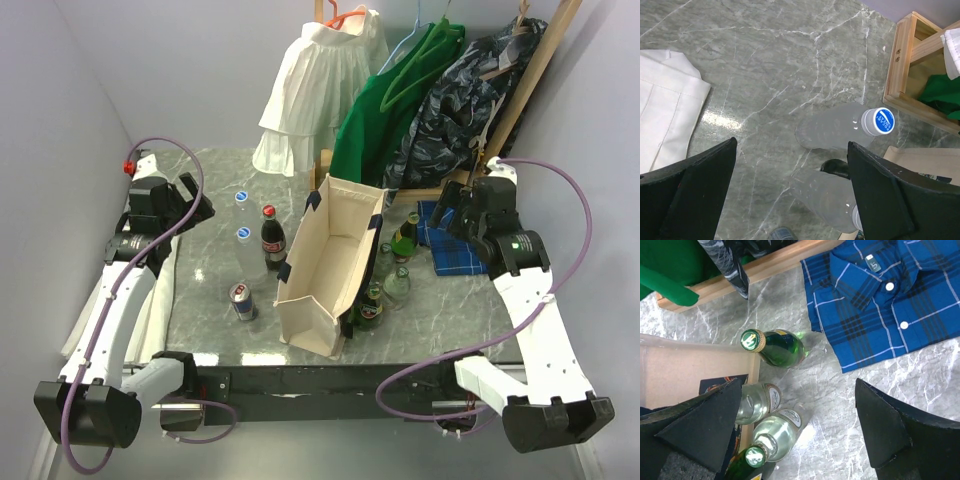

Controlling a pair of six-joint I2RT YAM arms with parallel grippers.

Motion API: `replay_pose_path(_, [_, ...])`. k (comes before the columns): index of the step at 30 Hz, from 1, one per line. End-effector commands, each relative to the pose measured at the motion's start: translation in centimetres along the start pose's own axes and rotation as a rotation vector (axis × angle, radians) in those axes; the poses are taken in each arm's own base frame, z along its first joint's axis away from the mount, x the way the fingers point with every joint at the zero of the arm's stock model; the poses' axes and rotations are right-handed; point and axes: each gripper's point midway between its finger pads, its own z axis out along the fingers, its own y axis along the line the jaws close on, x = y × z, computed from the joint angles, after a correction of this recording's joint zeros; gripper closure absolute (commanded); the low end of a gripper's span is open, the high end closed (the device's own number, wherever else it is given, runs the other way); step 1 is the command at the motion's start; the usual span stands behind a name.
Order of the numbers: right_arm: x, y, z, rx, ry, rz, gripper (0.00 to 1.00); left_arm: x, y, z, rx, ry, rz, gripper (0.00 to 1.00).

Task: Place the beverage into the canvas bag
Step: Pick up the drink from the center of the board.

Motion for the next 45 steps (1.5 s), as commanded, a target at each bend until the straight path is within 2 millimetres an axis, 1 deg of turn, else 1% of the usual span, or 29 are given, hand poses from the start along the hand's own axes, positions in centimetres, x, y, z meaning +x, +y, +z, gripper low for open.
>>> replay_pose_path(1, [-2.0, 0.1, -1.5, -0.014, -0.087, -0.008, 0.0, -0.5, -0.5, -0.8, 0.035, -0.021, 0.017, 0.04])
replay_pose_path(2, [-2.6, 0.2, -1.8, -0.01, -0.094, -0.017, 0.0, -0.4, -0.5, -0.8, 0.035, -0.018, 0.018, 0.04])
replay_pose_path(3, [-2.1, -0.2, -1.7, 0.009, -0.06, -0.031, 0.0, -0.3, -0.5, -0.9, 0.036, -0.014, 0.023, 0.04])
replay_pose_path(4, [-2.2, -0.5, -1.4, 0.035, -0.048, -0.044, 0.0, -0.3, -0.6, -1.0, 0.04, -0.012, 0.024, 0.04])
replay_pose_path(6, [-2.5, -0.2, -1.7, 0.033, -0.052, -0.042, 0.0, -0.2, -1.0, -1.2, 0.062, 0.001, 0.034, 0.04])
replay_pose_path(11, [-2.7, 1.6, -2.2, -0.055, -0.042, 0.005, 0.0, -0.5, -1.8, -2.1, 0.112, 0.002, 0.047, 0.04])
replay_pose_path(12, [-2.5, 1.6, -2.2, -0.054, -0.023, 0.004, 0.01, -0.4, -2.0, -2.3, 0.123, 0.006, 0.05, 0.04])
replay_pose_path(13, [-2.2, 1.9, -1.7, -0.056, 0.003, 0.001, 0.04, -0.5, -2.2, -2.5, 0.132, 0.006, 0.053, 0.04])
replay_pose_path(15, [-1.8, 2.1, -1.5, -0.055, 0.037, 0.002, 0.06, -0.7, -2.3, -2.7, 0.136, 0.001, 0.053, 0.04])
replay_pose_path(17, [-1.2, 2.3, -0.9, -0.052, 0.073, 0.005, 0.09, -0.9, -2.4, -3.0, 0.138, -0.003, 0.054, 0.04])
replay_pose_path(21, [-0.3, 3.3, -0.1, -0.085, 0.099, 0.012, 0.13, -0.9, -2.6, -3.3, 0.153, -0.002, 0.054, 0.04])
replay_pose_path(24, [0.4, 3.6, 0.9, -0.062, 0.124, 0.004, 0.18, -0.7, -2.4, -3.3, 0.15, 0.001, 0.056, 0.04])
replay_pose_path(25, [0.8, 4.1, 1.0, -0.065, 0.132, -0.014, 0.19, -0.8, -2.5, -3.3, 0.15, 0.001, 0.054, 0.04])
replay_pose_path(32, [1.9, 4.7, 2.7, -0.014, 0.149, -0.053, 0.25, -0.8, -2.5, -3.1, 0.147, 0.007, 0.049, 0.04])
replay_pose_path(34, [2.2, 4.9, 3.3, -0.013, 0.161, -0.056, 0.29, -0.8, -2.5, -3.1, 0.145, 0.008, 0.05, 0.04])
replay_pose_path(36, [2.2, 5.1, 3.9, -0.014, 0.163, -0.056, 0.37, -0.8, -2.5, -3.2, 0.145, 0.008, 0.05, 0.04])
replay_pose_path(38, [2.3, 5.2, 4.3, -0.011, 0.171, -0.059, 0.39, -0.7, -2.4, -3.1, 0.141, 0.011, 0.052, 0.04])
replay_pose_path(42, [2.8, 5.6, 5.4, -0.007, 0.194, -0.062, 0.41, -0.7, -2.5, -3.0, 0.142, 0.013, 0.05, 0.04])
replay_pose_path(45, [2.8, 5.8, 6.0, -0.001, 0.197, -0.066, 0.41, -0.8, -2.5, -3.0, 0.143, 0.012, 0.05, 0.04])
